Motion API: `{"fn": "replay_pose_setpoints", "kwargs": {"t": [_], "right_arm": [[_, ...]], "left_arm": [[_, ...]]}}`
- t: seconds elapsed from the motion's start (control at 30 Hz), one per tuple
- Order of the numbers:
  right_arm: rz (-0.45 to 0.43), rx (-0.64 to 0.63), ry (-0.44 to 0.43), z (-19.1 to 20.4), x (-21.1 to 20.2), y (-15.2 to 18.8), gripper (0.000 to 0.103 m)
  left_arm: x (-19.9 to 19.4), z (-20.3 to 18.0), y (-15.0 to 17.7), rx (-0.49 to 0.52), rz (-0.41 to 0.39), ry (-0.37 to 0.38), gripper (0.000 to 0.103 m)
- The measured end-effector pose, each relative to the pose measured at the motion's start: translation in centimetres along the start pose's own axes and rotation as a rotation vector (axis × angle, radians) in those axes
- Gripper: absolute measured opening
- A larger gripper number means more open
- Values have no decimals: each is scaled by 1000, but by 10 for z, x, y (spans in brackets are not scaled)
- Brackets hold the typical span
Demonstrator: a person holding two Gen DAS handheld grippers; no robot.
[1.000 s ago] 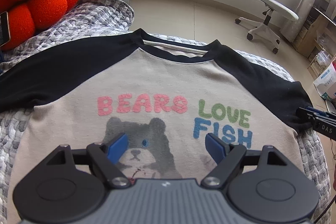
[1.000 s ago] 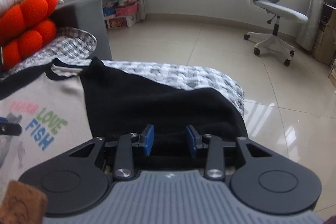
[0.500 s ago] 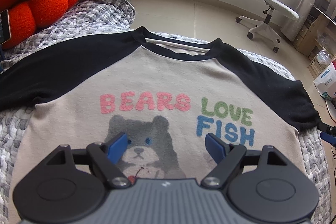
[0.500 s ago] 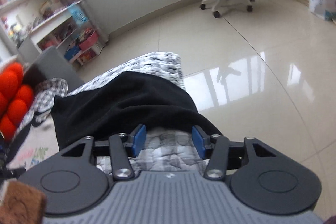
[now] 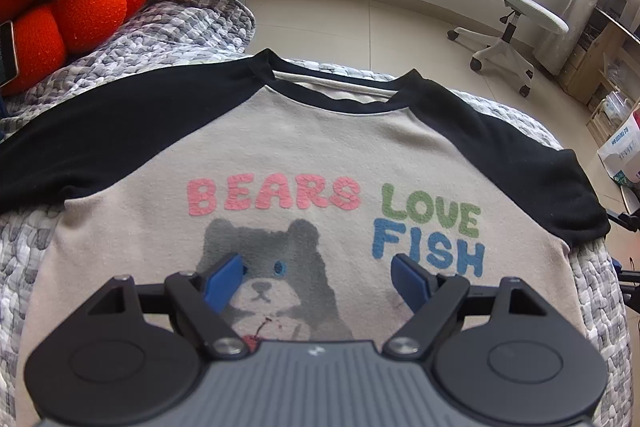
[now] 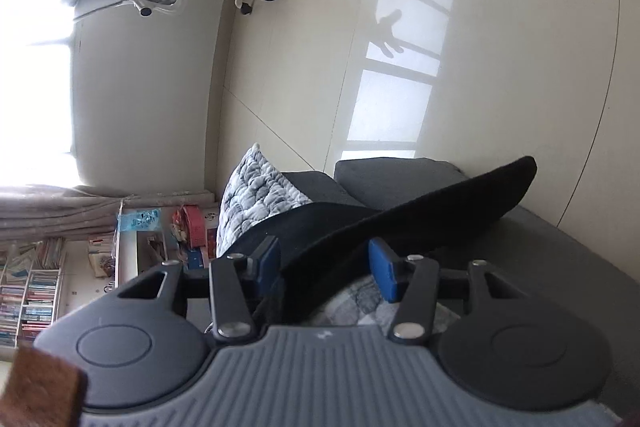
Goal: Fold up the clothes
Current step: 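Regrasp the black sleeve with the right gripper and lift it to smooth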
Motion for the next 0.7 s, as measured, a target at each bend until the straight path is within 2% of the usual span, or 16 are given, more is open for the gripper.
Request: {"fn": "replay_pose_setpoints", "kwargs": {"t": [0.1,0.17,0.2,0.23,0.3,0.4,0.47,0.6,0.67,0.7], "right_arm": [[7,39,-12,2,-9,-11,54],[13,11,16,5,-9,-16,54],[18,-19,42,7,-5,-16,50],[24,-50,70,8,0,-16,35],[34,-102,104,13,9,-14,15],[-17,-185,129,25,4,-13,7],[-103,-237,61,43,-16,-17,7],[-295,-401,-170,88,-78,-14,2],[-356,-472,-205,90,-101,-7,2],[-358,-484,-207,83,-106,-4,2]], "left_arm": [[1,0,0,2,0,-1,82],[1,-1,0,3,0,-1,82],[1,-2,0,4,0,-2,82],[1,-3,0,8,0,-4,83],[1,-5,1,19,-1,-12,83],[1,-6,1,32,-1,-16,83],[1,-5,1,25,-1,-10,83],[1,-5,1,23,-1,-9,83],[2,-6,1,31,-2,-15,83],[1,-6,1,32,-2,-17,83]]}}
Point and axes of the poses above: each gripper's, at about its wrist camera, not at the fingertips, and x roughly the way its jaws point, z to its left, y to its underside, the point moved 8 cm from there along x, roughly the way its jaws point, and after that the axes turned 1 degree about -y, right-handed, at the moved point
